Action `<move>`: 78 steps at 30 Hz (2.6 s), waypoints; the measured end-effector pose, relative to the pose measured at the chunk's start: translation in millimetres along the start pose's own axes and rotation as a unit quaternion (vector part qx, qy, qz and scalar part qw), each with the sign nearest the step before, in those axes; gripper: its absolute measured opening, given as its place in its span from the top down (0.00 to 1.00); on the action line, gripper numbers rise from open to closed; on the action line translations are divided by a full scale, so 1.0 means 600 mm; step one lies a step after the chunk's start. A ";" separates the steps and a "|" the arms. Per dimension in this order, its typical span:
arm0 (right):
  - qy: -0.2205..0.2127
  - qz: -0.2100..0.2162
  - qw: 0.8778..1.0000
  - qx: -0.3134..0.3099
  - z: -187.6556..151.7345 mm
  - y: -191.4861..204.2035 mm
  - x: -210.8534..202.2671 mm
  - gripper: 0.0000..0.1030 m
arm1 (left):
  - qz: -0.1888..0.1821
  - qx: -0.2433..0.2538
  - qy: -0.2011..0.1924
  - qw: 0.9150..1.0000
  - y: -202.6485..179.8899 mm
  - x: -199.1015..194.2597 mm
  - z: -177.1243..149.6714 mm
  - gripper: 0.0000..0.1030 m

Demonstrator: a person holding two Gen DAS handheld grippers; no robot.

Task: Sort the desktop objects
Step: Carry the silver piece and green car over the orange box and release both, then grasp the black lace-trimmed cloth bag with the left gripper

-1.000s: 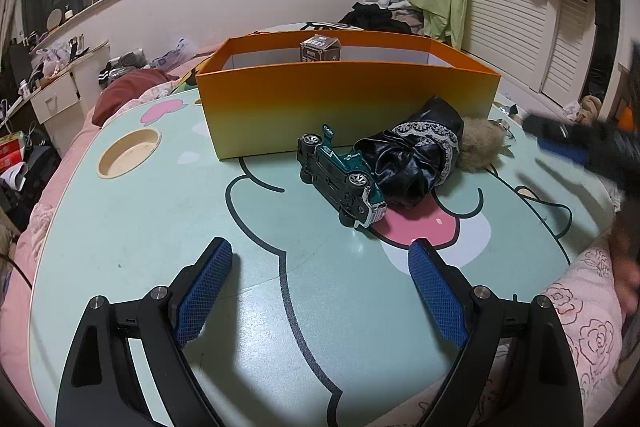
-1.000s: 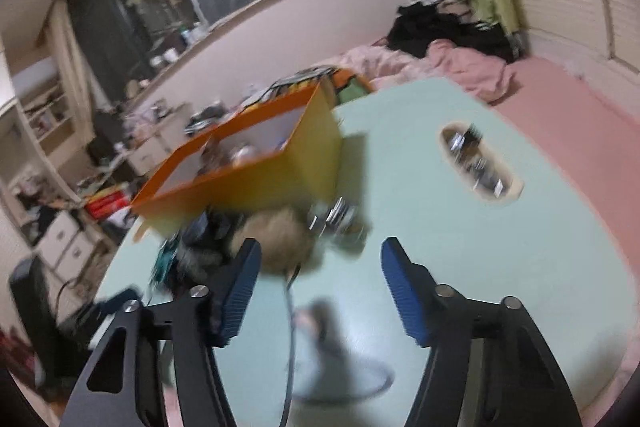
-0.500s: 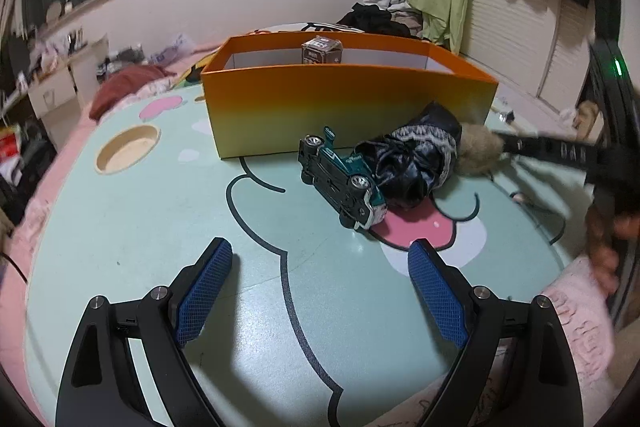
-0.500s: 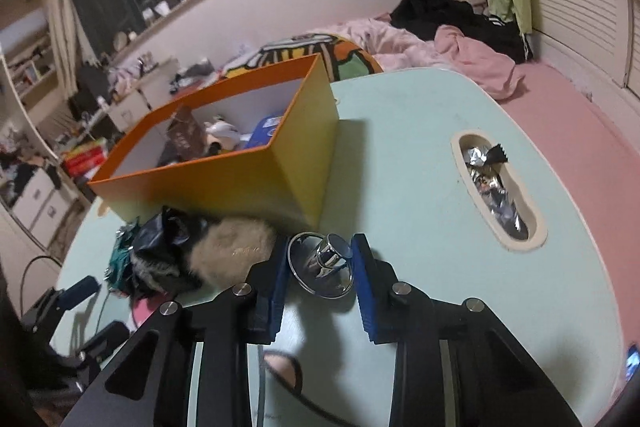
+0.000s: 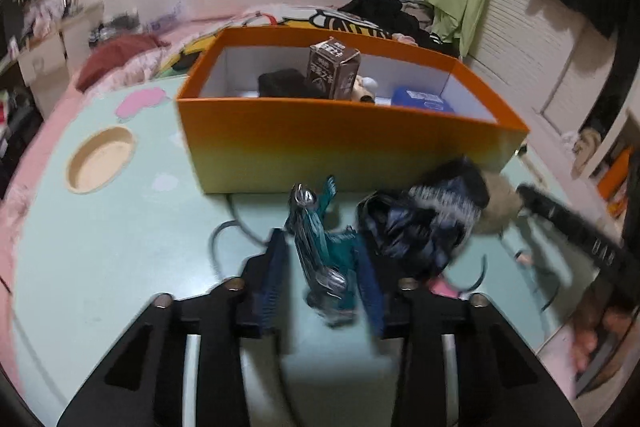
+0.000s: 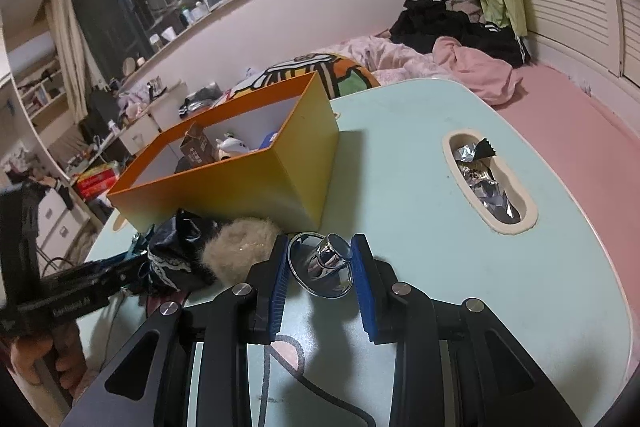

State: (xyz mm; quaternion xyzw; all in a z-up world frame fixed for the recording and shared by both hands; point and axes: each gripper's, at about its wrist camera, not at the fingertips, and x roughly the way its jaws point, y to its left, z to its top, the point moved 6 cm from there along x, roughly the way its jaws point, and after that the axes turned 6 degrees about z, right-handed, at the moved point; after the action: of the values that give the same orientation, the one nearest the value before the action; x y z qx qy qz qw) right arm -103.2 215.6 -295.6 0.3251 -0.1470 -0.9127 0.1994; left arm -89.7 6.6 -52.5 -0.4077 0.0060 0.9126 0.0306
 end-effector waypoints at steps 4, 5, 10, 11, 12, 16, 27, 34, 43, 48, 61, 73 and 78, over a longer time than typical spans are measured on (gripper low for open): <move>-0.012 -0.005 0.999 -0.029 0.002 0.017 -0.010 0.72 | -0.018 0.008 -0.018 1.000 0.013 -0.015 -0.016 0.76; -0.022 -0.002 0.999 -0.035 0.007 0.025 -0.017 0.72 | -0.036 0.006 -0.025 0.999 0.014 -0.021 -0.018 0.76; -0.060 0.034 0.997 -0.044 0.068 0.067 -0.041 0.72 | -0.067 -0.007 -0.098 0.993 0.015 -0.087 0.031 0.76; -0.069 0.032 0.996 -0.052 0.091 0.081 -0.039 0.72 | -0.071 -0.009 -0.105 0.992 0.014 -0.097 0.049 0.76; -0.074 0.032 0.995 -0.057 0.107 0.091 -0.034 0.72 | -0.075 -0.010 -0.114 0.991 0.012 -0.107 0.072 0.76; -0.078 0.020 0.993 -0.081 0.171 0.131 0.015 0.71 | -0.062 -0.025 -0.133 0.989 0.013 -0.103 0.163 0.76; 0.004 -0.088 0.986 -0.144 0.127 0.115 0.142 0.14 | -0.009 -0.023 -0.100 0.995 0.030 0.021 0.152 0.27; -0.098 -0.028 0.992 -0.076 0.141 0.116 0.033 0.14 | -0.052 -0.053 -0.146 0.987 0.034 -0.061 0.140 0.27; 0.021 -0.045 0.996 -0.080 -0.007 0.096 -0.015 0.03 | -0.020 0.018 -0.043 0.999 -0.009 -0.052 -0.022 0.22; 0.073 -0.096 0.985 -0.124 -0.067 0.086 0.031 0.00 | 0.048 0.029 -0.019 0.998 -0.013 -0.010 -0.043 0.17; 0.078 -0.097 0.985 -0.124 -0.076 0.089 0.023 0.00 | 0.039 0.038 -0.028 0.998 -0.019 -0.015 -0.049 0.15; 0.058 -0.085 0.986 -0.132 -0.081 0.091 0.017 0.00 | 0.041 0.038 -0.029 0.998 -0.022 -0.021 -0.051 0.15; 0.049 -0.079 0.988 -0.126 -0.082 0.089 0.011 0.01 | 0.041 0.038 -0.029 0.998 -0.022 -0.022 -0.050 0.15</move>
State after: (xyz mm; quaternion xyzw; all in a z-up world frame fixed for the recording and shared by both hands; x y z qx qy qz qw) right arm -61.6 158.8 -314.5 0.3522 0.0053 -0.9198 0.1729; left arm -57.9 17.9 -62.4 -0.3786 0.0563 0.9238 0.0089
